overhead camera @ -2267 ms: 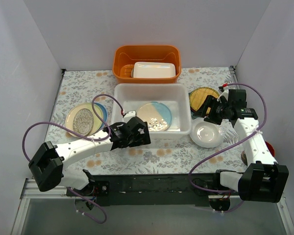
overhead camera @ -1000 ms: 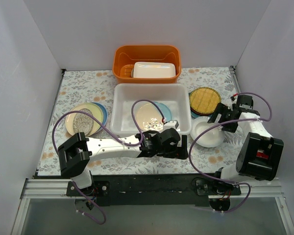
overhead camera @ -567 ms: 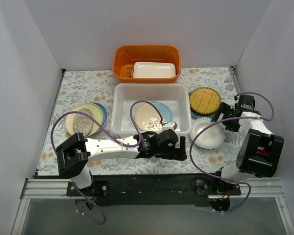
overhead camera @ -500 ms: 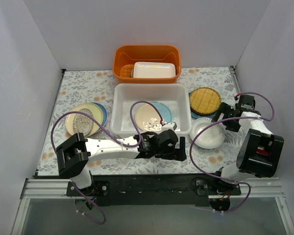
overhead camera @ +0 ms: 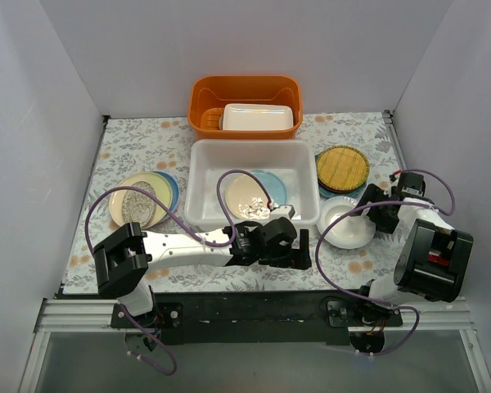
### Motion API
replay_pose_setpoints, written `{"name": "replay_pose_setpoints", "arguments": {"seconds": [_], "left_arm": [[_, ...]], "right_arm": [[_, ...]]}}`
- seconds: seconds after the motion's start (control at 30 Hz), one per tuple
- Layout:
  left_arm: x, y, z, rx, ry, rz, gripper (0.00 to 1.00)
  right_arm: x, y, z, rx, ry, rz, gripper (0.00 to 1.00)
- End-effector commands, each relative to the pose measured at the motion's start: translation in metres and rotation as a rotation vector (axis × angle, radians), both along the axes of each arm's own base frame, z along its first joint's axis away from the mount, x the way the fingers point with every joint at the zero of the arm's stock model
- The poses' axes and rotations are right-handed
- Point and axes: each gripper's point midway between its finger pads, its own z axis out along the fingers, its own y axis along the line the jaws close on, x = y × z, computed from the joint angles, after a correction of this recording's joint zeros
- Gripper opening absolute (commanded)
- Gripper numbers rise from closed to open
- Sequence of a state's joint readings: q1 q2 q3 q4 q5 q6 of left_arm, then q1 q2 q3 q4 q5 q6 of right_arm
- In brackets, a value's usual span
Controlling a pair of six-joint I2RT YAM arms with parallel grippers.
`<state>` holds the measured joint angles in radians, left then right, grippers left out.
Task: Place the plates into the plastic bin on the countertop
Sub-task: Pick up the plate at the center of the board.
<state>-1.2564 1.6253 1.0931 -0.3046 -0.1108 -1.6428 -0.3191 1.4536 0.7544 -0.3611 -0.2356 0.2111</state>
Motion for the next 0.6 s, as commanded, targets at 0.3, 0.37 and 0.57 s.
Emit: {"name": "replay_pose_setpoints", "arguments": {"seconds": [0.3,0.37,0.57], "left_arm": [[-0.005,0.004,0.021,-0.063,-0.003,0.005,0.98],[-0.005,0.004,0.022,-0.064,-0.004,0.006,0.98],[-0.004,0.007,0.024,-0.066,-0.006,0.013,0.98]], "right_arm": [[-0.019,0.01,-0.017,0.075,0.032,-0.028,0.5],[-0.021,0.01,-0.019,0.078,0.041,-0.034,0.5],[-0.024,0.01,-0.022,0.107,0.048,-0.047,0.18]]}}
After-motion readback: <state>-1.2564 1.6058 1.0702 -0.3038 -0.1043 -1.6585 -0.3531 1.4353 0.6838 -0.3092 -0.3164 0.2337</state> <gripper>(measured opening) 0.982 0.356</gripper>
